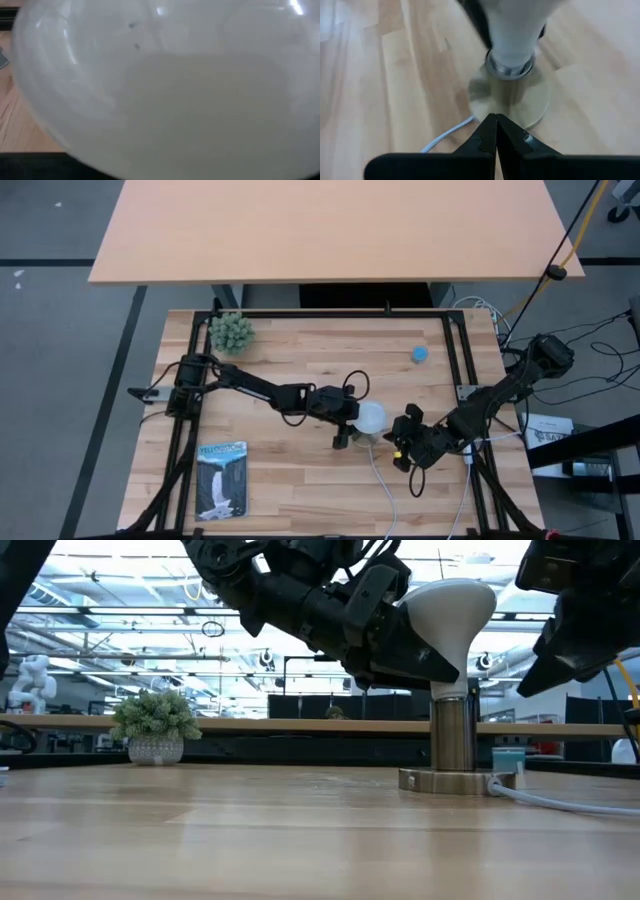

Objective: Screw lightbulb
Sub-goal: Insert the lightbulb into the desk lamp

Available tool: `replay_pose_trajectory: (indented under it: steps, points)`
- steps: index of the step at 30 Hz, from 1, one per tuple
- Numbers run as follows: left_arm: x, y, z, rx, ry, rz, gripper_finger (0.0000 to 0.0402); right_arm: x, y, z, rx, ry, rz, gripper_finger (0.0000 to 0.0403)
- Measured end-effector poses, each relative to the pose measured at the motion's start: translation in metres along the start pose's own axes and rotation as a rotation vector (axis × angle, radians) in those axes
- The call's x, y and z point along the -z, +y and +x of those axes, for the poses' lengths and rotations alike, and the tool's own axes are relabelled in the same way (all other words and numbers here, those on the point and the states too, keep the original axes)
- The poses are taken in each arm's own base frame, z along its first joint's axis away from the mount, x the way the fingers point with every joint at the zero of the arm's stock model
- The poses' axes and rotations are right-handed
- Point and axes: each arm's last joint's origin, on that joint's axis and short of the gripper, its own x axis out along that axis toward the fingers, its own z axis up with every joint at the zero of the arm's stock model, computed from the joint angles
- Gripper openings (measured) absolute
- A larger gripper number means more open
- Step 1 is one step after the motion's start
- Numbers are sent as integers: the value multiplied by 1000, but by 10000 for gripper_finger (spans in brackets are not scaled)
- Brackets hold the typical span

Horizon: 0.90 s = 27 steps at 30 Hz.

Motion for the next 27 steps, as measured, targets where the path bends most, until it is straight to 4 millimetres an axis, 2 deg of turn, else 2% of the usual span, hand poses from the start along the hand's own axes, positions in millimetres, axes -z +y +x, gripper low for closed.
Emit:
replay_pose_trajectory:
  steps: [5, 12, 20, 27]
  points:
    - [2, 0, 0, -11, 12, -1, 167, 4, 6, 0, -34, 2, 62, 21]
    - [6, 0, 1, -13, 33, 4, 167, 16, 21, 31, -51, -6, 30, 30]
    - [6, 3, 1, -18, 41, 8, 167, 5, 16, 40, -84, 44, 75, 4]
    - [6, 10, 0, -33, 40, 10, 167, -1, 11, 44, -72, 46, 143, 1]
